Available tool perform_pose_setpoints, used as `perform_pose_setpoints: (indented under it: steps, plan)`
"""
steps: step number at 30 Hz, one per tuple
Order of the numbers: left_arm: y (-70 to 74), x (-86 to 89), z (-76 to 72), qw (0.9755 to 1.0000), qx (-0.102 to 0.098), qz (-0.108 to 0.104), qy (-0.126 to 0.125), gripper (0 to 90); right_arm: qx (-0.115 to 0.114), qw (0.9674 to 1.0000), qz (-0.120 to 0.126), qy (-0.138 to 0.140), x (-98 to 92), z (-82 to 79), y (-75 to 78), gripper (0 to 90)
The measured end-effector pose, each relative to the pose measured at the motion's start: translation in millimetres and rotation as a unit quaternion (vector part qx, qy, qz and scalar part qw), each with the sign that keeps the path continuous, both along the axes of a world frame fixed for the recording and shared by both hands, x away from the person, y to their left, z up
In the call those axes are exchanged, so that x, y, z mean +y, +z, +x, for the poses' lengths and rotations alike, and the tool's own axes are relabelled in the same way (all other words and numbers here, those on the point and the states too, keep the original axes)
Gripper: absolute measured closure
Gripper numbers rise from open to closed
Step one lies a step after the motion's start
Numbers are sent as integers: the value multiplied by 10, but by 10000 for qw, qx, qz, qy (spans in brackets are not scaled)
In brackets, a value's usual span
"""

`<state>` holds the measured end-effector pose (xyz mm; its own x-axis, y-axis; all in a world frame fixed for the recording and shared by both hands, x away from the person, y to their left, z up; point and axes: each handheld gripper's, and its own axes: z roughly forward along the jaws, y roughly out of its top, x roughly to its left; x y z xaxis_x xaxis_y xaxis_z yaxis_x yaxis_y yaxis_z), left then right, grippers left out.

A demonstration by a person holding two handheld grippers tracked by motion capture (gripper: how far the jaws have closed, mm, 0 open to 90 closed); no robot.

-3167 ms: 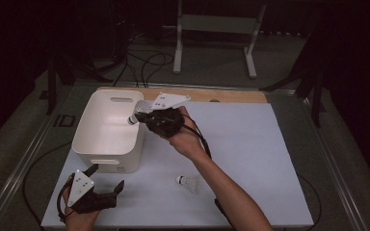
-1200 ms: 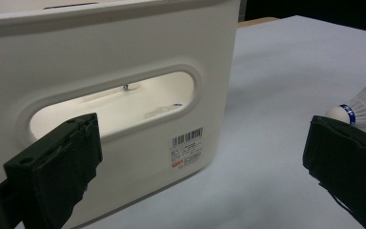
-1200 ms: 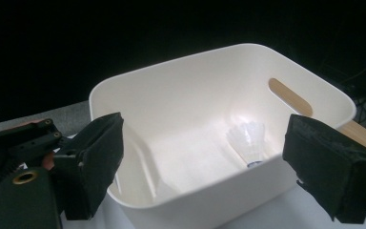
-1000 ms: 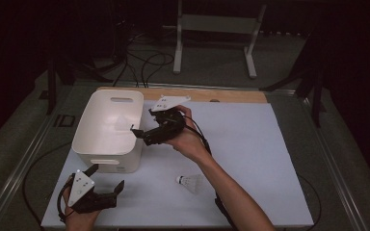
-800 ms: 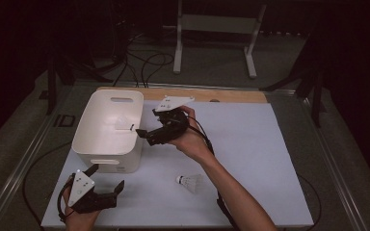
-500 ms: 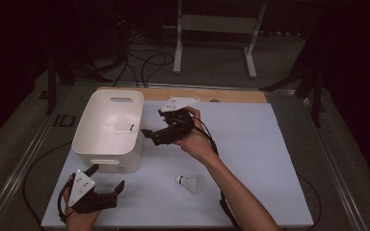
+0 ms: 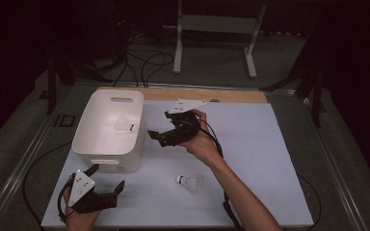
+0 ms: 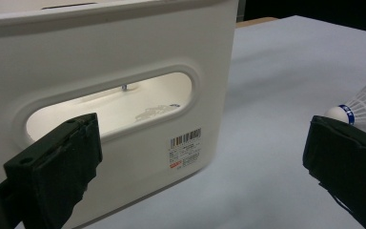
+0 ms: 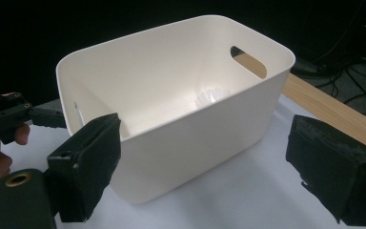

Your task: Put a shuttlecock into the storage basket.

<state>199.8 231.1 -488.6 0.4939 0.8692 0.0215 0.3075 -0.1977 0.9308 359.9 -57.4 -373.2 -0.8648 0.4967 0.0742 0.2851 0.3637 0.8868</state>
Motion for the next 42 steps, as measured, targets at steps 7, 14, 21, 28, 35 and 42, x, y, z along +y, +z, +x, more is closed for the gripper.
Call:
perform_pose_setpoints:
  steps: [7,14,21,28,35,42]
  plan:
    - [2,0,1,10000,3,9,-4,0,33,10000,2,-85,-94,5,-24,102]
    - [0,-1,4,10000,-2,11,-7,0,44,9999,16,-140,-166,5,-41,100]
    - [0,0,5,10000,0,5,-6,0,59,9997,18,-216,-242,3,-66,100]
    - [3,0,4,10000,2,10,-8,0,34,9997,83,-246,-329,-20,-85,100]
    - [0,1,7,10000,1,-5,3,0,39,9995,126,-302,-408,-48,-103,100]
    - [1,5,8,10000,-1,3,0,0,30,9992,116,-384,-487,-67,-149,100]
